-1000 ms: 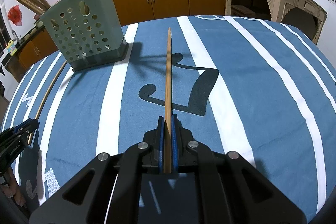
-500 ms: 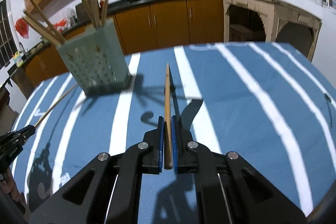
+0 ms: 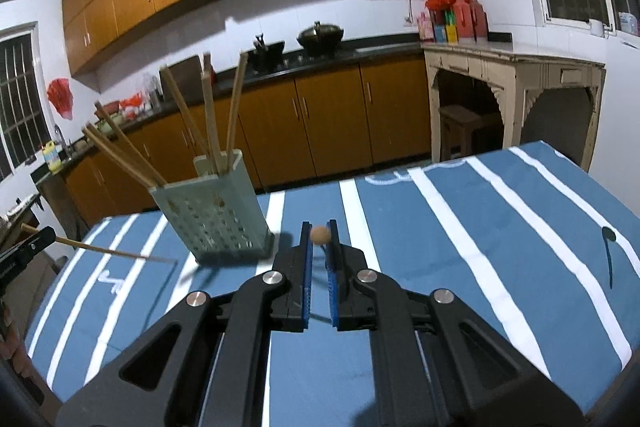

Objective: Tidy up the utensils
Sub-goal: 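Lift both held chopsticks upright and carry them above the green holder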

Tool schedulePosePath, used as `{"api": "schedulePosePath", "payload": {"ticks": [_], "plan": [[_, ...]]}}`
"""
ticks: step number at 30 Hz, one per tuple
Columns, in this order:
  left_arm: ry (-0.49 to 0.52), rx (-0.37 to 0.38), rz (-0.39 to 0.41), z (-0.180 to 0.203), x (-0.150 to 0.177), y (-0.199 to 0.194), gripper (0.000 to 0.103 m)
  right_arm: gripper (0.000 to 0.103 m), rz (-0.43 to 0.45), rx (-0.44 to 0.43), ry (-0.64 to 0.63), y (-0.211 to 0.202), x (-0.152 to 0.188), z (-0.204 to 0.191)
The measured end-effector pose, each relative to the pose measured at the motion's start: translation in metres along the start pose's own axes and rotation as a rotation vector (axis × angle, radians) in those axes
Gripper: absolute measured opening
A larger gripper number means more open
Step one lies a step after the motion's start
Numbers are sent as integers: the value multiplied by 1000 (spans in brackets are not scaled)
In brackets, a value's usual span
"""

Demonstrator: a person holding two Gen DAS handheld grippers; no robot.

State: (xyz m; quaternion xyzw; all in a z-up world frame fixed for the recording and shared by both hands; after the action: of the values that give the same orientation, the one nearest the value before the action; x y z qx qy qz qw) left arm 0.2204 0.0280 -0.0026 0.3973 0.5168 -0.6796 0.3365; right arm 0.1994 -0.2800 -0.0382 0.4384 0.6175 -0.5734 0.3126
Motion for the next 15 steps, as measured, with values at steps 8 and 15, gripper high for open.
{"api": "schedulePosePath", "payload": {"ticks": [8, 15], "plan": [[3, -6, 22, 2, -13, 0, 7, 8, 31, -17, 5, -5, -12, -5], [14, -15, 34, 2, -23, 0, 7, 8, 55, -37, 3, -10, -25, -13]]}}
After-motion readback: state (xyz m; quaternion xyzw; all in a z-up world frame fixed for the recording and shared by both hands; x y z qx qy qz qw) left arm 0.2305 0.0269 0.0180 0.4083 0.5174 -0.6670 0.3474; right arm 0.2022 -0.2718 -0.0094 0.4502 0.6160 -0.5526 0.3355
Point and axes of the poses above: each gripper's, at about its wrist camera, not at the fingertips, and y roughly the way its jaws point, z to its right, x to its underside, the point moved 10 cm from there along y, roughly the way its jaws point, and after that the axes turned 9 degrees about x, right-handed, at the moved point
